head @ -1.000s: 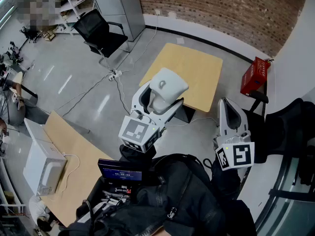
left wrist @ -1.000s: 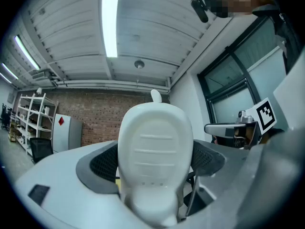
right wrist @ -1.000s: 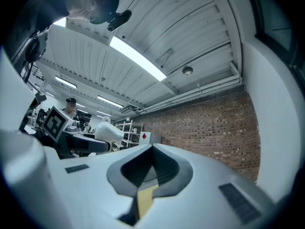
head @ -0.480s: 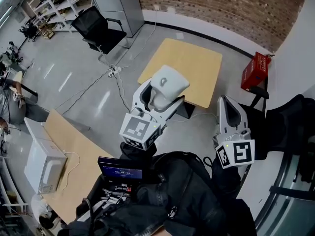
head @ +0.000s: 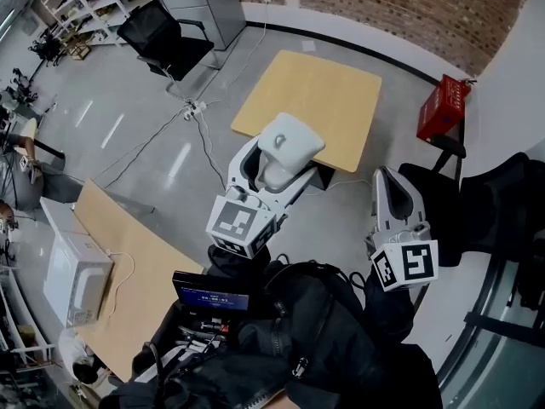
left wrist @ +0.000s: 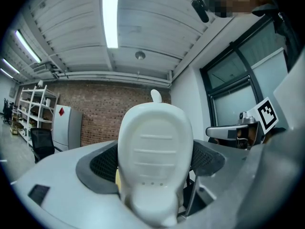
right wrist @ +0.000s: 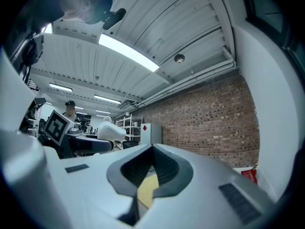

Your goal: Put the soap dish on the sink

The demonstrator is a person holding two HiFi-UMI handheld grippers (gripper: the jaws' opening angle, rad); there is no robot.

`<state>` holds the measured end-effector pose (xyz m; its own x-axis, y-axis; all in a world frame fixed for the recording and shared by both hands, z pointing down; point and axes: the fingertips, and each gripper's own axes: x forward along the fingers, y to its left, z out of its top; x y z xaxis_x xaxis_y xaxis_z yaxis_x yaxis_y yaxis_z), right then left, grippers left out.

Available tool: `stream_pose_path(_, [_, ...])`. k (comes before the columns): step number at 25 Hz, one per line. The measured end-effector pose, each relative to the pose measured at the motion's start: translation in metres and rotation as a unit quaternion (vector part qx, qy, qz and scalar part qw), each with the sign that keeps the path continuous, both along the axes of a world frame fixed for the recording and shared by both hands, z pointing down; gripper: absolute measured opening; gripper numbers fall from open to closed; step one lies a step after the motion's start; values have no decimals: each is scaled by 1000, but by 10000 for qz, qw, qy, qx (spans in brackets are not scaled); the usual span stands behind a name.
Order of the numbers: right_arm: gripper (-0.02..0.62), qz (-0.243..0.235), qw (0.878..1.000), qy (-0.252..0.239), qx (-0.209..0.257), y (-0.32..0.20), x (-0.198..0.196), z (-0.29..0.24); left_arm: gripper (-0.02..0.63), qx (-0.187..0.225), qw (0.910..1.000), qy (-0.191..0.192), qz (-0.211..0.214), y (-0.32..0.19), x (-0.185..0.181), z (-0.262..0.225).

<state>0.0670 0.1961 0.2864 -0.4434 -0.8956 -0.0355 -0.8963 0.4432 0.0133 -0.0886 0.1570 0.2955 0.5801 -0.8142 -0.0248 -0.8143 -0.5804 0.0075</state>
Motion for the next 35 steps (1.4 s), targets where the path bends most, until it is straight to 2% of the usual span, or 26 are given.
stream_pose_path(6, [5,-27,9997,-70,-252,-5,10,18,456,-295,9995,-49,-65,-3,9,23])
stream_pose_path(19, [5,163,9991,-261,-298,-58,19,19,457,-292,9994,-57,152,-61,18,23])
stream_pose_path(35, [5,377,9982,-96,-452,-146,-33,19,457,-491,9972,64,557,-155,-16,34])
